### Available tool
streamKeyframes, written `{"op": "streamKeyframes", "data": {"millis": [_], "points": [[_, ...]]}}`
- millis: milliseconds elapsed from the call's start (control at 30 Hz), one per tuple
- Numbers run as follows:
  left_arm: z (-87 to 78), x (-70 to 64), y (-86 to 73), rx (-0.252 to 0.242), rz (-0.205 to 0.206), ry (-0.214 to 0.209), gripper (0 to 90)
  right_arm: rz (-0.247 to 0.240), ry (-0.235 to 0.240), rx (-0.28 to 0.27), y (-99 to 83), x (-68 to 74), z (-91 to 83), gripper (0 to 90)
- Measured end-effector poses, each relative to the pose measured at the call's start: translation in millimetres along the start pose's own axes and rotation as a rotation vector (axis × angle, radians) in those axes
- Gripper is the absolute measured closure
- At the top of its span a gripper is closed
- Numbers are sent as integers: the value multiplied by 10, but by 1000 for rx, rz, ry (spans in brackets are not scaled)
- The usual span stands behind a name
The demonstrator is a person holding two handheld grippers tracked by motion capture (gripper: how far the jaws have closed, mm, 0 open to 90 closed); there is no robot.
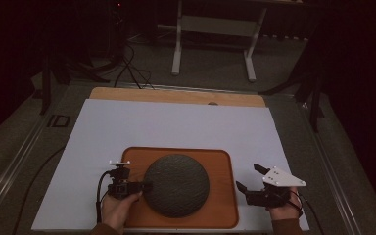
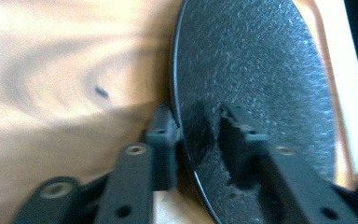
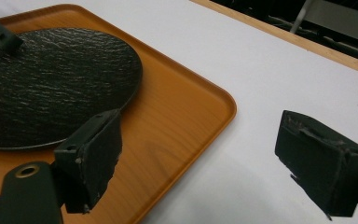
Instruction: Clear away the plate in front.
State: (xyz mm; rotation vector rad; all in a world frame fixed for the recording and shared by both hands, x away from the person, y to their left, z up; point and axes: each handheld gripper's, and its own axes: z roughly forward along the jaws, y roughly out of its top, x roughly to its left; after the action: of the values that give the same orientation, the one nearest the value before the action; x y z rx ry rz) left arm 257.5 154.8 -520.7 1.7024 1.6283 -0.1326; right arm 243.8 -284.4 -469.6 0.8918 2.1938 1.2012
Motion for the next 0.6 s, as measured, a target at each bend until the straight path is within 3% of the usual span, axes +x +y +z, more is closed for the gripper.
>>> {"op": "streamKeyframes", "data": {"millis": [267,400,600], "points": [[-228,-118,136,-103,203,87,518,-1,1,1,0,0,5,145],[-376,-184,215,-154,305,101,492,-2,2,3,1,1,6,145],[-580,-156,294,-222,430,107,463,-3,4,4,1,4,8,145]]}}
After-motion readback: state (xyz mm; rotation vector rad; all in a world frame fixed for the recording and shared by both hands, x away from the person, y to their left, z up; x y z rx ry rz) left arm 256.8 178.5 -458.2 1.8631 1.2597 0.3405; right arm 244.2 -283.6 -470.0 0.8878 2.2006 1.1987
